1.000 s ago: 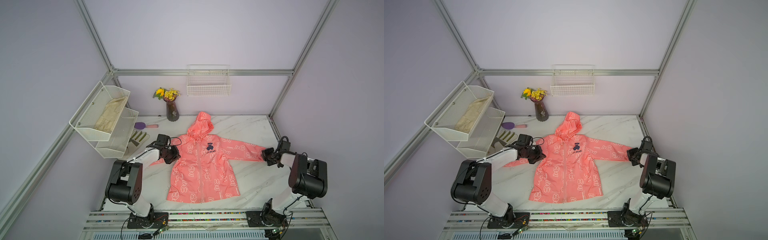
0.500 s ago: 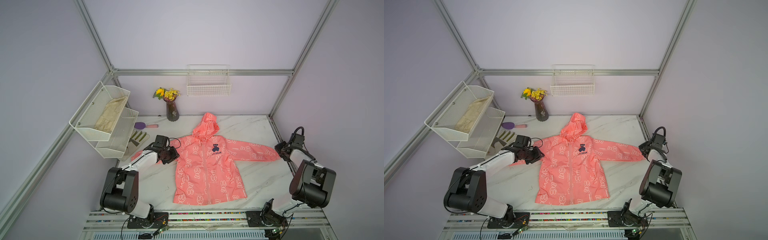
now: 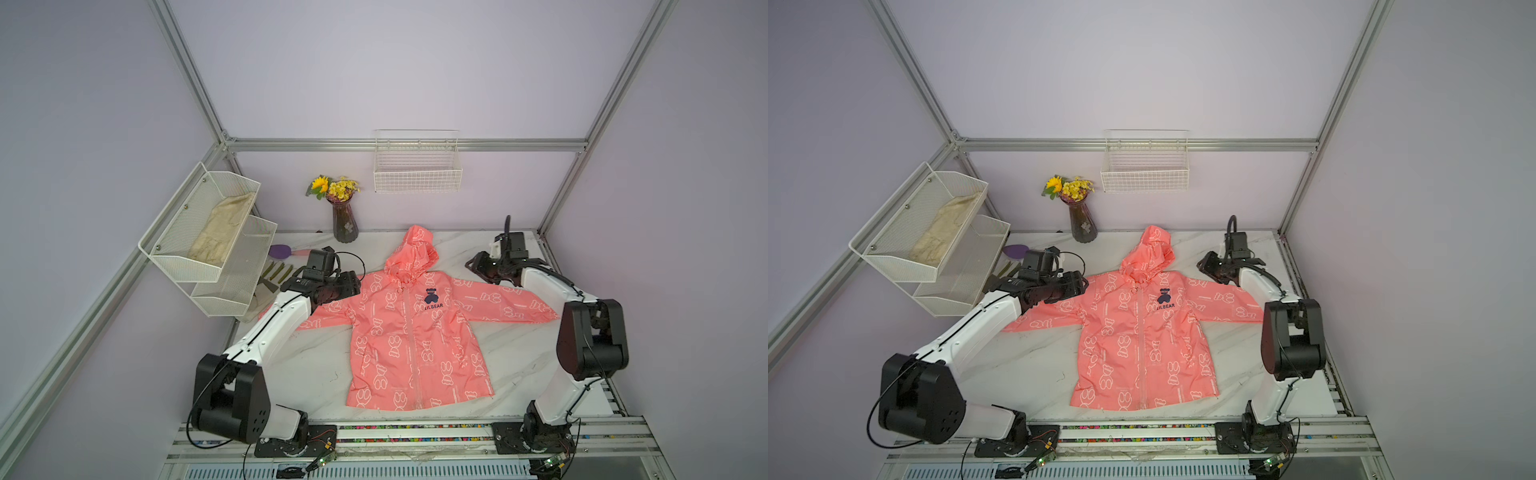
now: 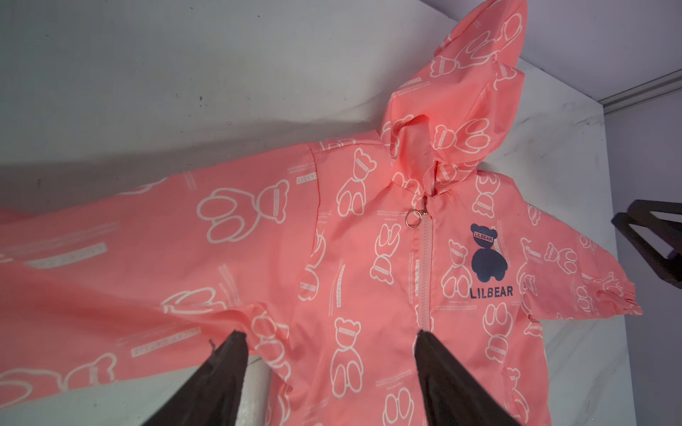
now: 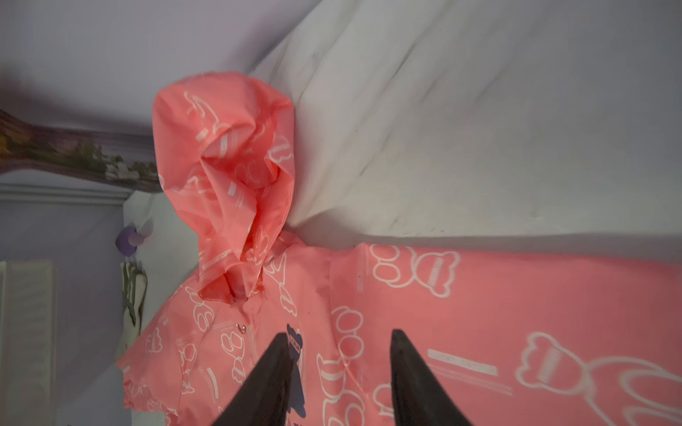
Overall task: Unzip the jacket
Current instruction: Flatten out the jacket at the center of the board.
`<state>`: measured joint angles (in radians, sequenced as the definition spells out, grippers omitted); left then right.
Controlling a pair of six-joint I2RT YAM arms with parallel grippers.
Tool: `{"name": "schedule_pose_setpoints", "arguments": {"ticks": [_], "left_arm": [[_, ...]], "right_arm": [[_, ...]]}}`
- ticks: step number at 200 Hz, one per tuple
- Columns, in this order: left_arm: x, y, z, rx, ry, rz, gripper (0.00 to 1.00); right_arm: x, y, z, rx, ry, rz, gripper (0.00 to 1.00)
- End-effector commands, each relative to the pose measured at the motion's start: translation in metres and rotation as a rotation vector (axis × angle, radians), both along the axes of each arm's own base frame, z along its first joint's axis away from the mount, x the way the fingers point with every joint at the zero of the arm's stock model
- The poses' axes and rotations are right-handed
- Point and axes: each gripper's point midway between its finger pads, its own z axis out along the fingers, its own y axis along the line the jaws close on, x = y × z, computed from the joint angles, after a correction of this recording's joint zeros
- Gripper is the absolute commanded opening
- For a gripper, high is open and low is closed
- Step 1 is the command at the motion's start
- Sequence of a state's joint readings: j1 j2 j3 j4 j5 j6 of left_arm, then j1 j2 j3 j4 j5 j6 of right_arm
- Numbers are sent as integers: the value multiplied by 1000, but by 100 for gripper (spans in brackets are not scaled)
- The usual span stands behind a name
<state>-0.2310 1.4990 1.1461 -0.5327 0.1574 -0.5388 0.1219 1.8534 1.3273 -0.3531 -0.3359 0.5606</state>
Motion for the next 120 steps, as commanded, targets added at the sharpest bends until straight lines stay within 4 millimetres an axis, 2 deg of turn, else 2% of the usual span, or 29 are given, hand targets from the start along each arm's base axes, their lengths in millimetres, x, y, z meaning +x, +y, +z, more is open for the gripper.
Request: {"name": "schedule_pose_setpoints", "arguments": {"ticks": [1,23,42,70,97,120], "left_arm": [[19,-23,-8,-80,60,-32,61],[24,-30,-43,-123,165,13,52],[15,-33,-69,-120,216,35,43],[-5,-29,-98,-123,273,77,29],[-29,-33,-120,-166,306,115,21],[-50,-44,-135,-170,325,126,18]], "right_arm": [[-4,40,-26,-49,96,82,52],[-11,66,-55,-91,161,118,53],[-22,71,-80,-135,218,120,47],[-52,49,-114,-233,313,78,18],[-81,21,-134,-298,376,8,9],[-105,-2,-145,-293,420,-48,8]]}}
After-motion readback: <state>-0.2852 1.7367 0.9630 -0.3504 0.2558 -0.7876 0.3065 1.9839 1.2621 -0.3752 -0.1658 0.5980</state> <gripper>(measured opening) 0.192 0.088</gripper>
